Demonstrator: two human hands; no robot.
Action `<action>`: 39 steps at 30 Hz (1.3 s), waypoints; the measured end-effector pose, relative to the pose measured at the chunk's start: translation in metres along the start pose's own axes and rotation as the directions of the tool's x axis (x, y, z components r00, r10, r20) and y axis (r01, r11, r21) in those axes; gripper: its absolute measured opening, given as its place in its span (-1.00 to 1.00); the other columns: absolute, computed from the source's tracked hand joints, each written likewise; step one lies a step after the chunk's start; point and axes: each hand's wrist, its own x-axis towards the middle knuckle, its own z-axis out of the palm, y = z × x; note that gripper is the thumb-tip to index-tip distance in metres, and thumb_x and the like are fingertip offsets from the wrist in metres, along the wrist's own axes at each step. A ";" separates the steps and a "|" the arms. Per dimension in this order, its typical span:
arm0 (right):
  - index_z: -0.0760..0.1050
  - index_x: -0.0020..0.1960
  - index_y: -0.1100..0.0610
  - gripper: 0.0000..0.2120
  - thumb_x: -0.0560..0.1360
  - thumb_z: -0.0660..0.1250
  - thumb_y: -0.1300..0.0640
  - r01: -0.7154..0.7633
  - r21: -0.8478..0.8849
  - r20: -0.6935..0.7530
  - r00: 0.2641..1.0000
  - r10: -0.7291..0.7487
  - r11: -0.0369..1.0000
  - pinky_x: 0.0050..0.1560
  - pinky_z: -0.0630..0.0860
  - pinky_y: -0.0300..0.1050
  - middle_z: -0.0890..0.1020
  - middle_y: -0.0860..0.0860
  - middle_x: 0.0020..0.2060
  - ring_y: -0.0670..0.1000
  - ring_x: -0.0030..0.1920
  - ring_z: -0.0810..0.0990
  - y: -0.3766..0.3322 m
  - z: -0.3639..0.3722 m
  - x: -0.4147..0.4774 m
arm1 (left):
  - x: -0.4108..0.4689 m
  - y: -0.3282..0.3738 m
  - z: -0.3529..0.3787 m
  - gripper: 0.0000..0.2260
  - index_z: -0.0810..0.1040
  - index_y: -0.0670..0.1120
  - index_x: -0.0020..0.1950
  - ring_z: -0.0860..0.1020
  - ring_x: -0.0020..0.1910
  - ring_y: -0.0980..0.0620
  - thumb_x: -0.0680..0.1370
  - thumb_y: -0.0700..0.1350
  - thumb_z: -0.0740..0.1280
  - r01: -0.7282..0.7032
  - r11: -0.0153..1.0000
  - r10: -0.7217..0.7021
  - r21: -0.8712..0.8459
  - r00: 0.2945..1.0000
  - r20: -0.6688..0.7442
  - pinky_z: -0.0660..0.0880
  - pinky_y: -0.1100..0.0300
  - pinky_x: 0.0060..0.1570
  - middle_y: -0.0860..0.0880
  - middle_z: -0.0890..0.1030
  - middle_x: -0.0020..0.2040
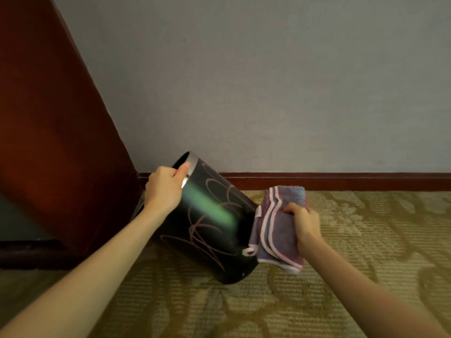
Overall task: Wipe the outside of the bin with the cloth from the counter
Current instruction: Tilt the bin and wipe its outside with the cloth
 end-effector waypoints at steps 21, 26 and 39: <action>0.30 -0.06 0.05 -0.72 0.46 0.32 -0.10 0.551 -0.691 0.178 0.757 -0.629 0.468 -0.27 0.34 -0.04 0.57 0.05 -0.13 0.19 -0.17 0.56 0.010 0.098 -0.015 | 0.023 -0.067 -0.005 -0.58 0.38 -0.01 -0.41 0.53 -0.27 -0.26 0.54 0.22 0.11 0.045 0.987 -0.023 0.157 0.990 -0.138 0.51 -0.10 -0.22 -0.20 0.56 -0.29; 0.37 0.03 0.09 -0.68 0.44 0.33 -0.10 0.516 -0.759 0.229 0.783 -0.579 0.397 -0.16 0.50 0.05 0.60 0.09 -0.06 0.23 -0.09 0.59 -0.006 0.114 0.014 | 0.020 -0.075 -0.006 -0.56 0.36 -0.02 -0.44 0.51 -0.35 -0.23 0.52 0.23 0.13 0.056 0.989 -0.033 0.136 0.986 -0.162 0.47 -0.01 -0.32 -0.13 0.51 -0.40; 0.44 0.05 0.12 -0.68 0.44 0.34 -0.08 0.429 -0.816 0.174 0.821 -0.543 0.388 -0.21 0.38 -0.04 0.62 0.15 -0.07 0.26 -0.08 0.59 -0.012 0.129 0.035 | 0.021 -0.079 -0.008 -0.51 0.33 -0.04 -0.46 0.49 -0.36 -0.20 0.46 0.32 0.13 0.082 0.988 -0.063 0.130 0.987 -0.147 0.36 0.07 -0.38 -0.10 0.48 -0.41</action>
